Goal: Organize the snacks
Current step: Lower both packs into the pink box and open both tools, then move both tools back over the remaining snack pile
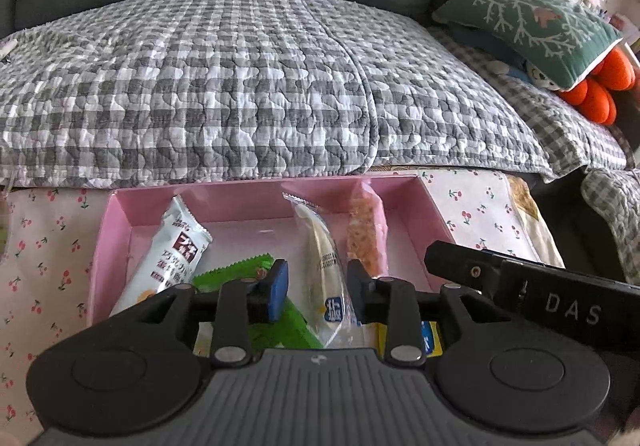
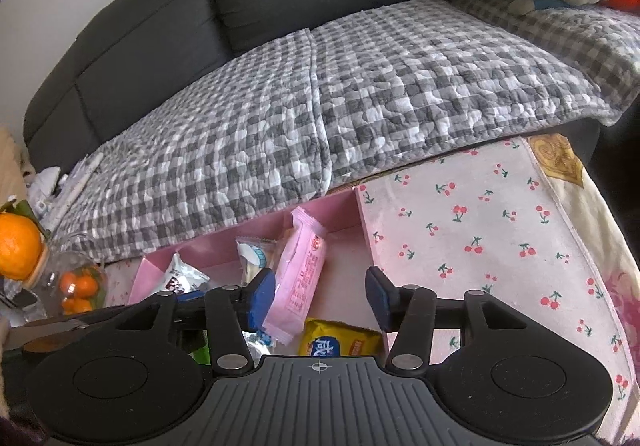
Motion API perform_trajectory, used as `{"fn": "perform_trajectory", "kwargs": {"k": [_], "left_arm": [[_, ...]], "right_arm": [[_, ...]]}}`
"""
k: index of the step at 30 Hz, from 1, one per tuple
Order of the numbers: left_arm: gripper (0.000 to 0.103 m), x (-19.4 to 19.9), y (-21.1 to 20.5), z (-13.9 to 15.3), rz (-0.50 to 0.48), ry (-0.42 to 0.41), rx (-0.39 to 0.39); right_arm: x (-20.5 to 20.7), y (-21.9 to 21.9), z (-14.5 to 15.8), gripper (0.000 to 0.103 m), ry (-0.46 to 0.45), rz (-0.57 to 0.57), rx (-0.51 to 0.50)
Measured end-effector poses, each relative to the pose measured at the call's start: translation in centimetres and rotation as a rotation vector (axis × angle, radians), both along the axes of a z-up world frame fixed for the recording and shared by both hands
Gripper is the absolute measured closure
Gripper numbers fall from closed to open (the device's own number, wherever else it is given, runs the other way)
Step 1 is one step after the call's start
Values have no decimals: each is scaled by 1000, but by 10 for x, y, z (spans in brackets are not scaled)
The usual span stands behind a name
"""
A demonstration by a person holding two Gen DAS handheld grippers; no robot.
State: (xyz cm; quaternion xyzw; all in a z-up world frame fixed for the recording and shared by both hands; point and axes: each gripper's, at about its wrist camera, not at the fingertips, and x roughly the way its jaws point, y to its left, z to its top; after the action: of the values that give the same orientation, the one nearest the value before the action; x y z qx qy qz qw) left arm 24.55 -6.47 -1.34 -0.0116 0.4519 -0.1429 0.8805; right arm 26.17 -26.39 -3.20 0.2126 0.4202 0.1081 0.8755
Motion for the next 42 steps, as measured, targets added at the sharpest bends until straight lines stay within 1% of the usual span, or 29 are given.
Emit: {"fn": "perform_trajectory", "kwargs": {"k": [4,8,12,14,16,20,22,27,29,31,36,40,42], "left_arm": [[63,-14,4,8,-3,-12,13],[61,-28,10,14,3,-16,12],[53,-43,18,24,6,-25,-10],[51,-53,19,29,-4,-34,-5],[45,-63,22,32,-12,-39,-1],[40,-82,32,36,-24,-43,0],[33,-91,35,37,-33,-48,13],[22,-112,49,38,-50,-69,52],[18,-120,57,37,-48,-67,61],[12,-127,65,35,-47,-64,68],[6,-143,83,28,-21,-44,94],[2,-157,97,20,0,-36,104],[2,-165,104,14,11,-41,109]], "right_arm": [[-10,0,6,52,9,6,18],[-26,4,18,44,-2,25,-24],[-44,6,32,40,-10,52,-61],[-52,7,37,35,-14,62,-78],[-62,7,42,34,-15,69,-93],[-80,9,49,31,4,78,-117],[-90,10,52,30,13,83,-130],[-114,18,59,24,18,115,-198],[-124,21,60,17,24,126,-222],[-132,23,59,14,35,131,-245],[-149,26,53,14,77,135,-261],[-162,25,43,14,102,126,-237],[-172,21,37,14,98,96,-219]]}}
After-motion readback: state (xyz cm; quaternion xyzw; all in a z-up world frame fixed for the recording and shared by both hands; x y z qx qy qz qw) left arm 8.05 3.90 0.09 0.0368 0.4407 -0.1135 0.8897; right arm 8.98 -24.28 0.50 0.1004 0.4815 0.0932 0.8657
